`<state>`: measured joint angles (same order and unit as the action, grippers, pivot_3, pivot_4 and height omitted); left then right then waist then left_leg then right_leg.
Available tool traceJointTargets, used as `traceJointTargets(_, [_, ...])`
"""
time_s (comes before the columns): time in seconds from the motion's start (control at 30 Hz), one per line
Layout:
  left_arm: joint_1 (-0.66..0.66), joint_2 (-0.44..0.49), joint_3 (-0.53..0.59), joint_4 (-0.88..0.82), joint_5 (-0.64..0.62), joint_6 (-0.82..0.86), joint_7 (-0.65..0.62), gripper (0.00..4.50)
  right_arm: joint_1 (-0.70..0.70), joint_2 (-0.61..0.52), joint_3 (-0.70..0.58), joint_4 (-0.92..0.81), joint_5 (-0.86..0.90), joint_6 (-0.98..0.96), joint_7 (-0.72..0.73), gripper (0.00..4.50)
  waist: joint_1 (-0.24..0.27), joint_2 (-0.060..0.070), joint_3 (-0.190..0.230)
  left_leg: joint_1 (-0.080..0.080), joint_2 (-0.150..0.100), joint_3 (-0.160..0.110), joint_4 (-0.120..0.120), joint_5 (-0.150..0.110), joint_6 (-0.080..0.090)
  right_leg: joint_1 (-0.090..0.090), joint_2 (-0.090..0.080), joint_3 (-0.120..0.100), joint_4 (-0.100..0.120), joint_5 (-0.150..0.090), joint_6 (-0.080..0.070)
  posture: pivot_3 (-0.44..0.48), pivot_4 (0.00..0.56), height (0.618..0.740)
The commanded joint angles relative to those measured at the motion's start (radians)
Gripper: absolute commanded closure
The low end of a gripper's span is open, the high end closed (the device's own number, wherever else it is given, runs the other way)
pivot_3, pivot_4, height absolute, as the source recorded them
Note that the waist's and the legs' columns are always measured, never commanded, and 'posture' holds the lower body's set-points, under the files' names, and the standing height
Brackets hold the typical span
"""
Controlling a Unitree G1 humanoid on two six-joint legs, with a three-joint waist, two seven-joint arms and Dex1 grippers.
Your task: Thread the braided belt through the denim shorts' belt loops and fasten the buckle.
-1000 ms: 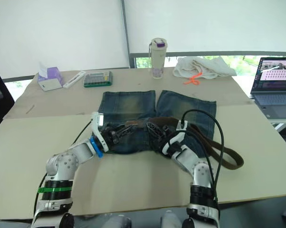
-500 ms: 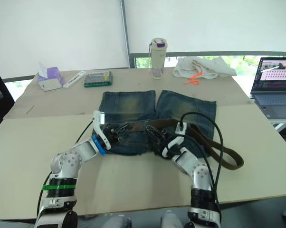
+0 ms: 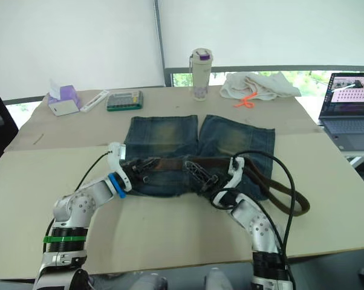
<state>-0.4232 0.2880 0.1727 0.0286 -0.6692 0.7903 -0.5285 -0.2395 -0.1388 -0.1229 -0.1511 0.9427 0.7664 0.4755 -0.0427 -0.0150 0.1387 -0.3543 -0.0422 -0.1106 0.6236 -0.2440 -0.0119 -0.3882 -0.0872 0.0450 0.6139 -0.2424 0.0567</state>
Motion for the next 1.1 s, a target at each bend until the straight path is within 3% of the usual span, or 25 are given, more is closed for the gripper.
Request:
traceJointTargets(0.03, [0.008, 0.052, 0.022, -0.037, 0.004, -0.007, -0.020, 4.50, 0.006, -0.015, 0.022, -0.072, -0.008, -0.022, 0.047, 0.04, -0.001, 0.000, 0.000, 0.000, 0.000, 0.000, 0.000, 0.000, 0.000, 0.000, 0.000, 0.000, 0.000, 0.000, 0.000, 0.000, 0.150, 0.740])
traceJointTargets(0.4, [0.038, 0.231, 0.129, 0.008, 0.010, -0.033, -0.053, 4.50, 0.080, -0.179, -0.021, -0.088, -0.090, -0.051, 0.121, 0.04, 0.006, 0.000, 0.000, 0.000, 0.000, 0.000, 0.000, 0.000, -0.001, 0.000, -0.001, 0.000, -0.001, 0.000, 0.000, 0.000, 0.150, 0.740])
traceJointTargets(0.7, [0.050, 0.210, 0.117, -0.030, -0.003, -0.025, -0.049, 4.50, 0.180, -0.567, -0.187, -0.015, -0.264, -0.085, 0.194, 0.04, 0.030, -0.001, 0.001, -0.001, -0.003, 0.001, 0.001, 0.000, -0.001, 0.002, -0.004, 0.000, -0.002, 0.000, 0.000, 0.000, 0.150, 0.740])
traceJointTargets(1.1, [0.039, 0.162, 0.087, -0.052, -0.004, -0.018, -0.034, 4.50, 0.173, -0.592, -0.117, -0.010, -0.314, -0.033, 0.220, 0.04, 0.031, -0.002, 0.001, -0.001, -0.002, 0.001, 0.001, 0.000, -0.001, 0.002, -0.003, 0.000, -0.002, 0.000, 0.001, 0.000, 0.150, 0.740])
